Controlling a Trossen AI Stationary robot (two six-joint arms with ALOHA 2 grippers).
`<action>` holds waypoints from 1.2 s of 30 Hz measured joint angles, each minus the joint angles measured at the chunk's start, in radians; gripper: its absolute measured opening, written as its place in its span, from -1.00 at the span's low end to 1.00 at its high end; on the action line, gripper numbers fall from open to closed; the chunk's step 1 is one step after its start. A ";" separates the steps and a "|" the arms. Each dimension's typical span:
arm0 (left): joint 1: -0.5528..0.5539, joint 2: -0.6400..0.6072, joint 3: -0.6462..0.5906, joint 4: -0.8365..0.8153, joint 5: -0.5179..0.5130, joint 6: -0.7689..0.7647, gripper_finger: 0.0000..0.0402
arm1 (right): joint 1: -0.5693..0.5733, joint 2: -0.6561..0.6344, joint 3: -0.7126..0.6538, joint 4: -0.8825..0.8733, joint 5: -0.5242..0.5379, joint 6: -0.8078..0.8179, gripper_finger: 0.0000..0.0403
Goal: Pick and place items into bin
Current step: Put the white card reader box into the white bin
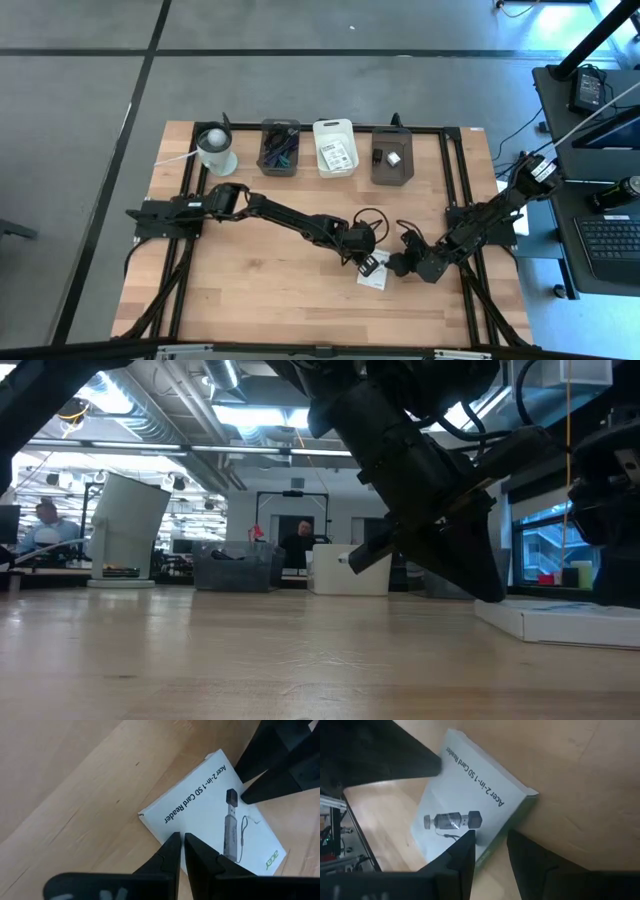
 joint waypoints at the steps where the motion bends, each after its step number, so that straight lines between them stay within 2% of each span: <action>1: 0.000 0.000 0.000 -0.003 -0.002 0.000 -0.89 | 0.000 0.000 0.000 0.001 0.001 0.002 -0.41; 36: 0.000 -0.001 -0.006 -0.053 -0.006 0.018 -0.91 | -0.001 -0.021 -0.002 0.038 -0.032 -0.005 -0.41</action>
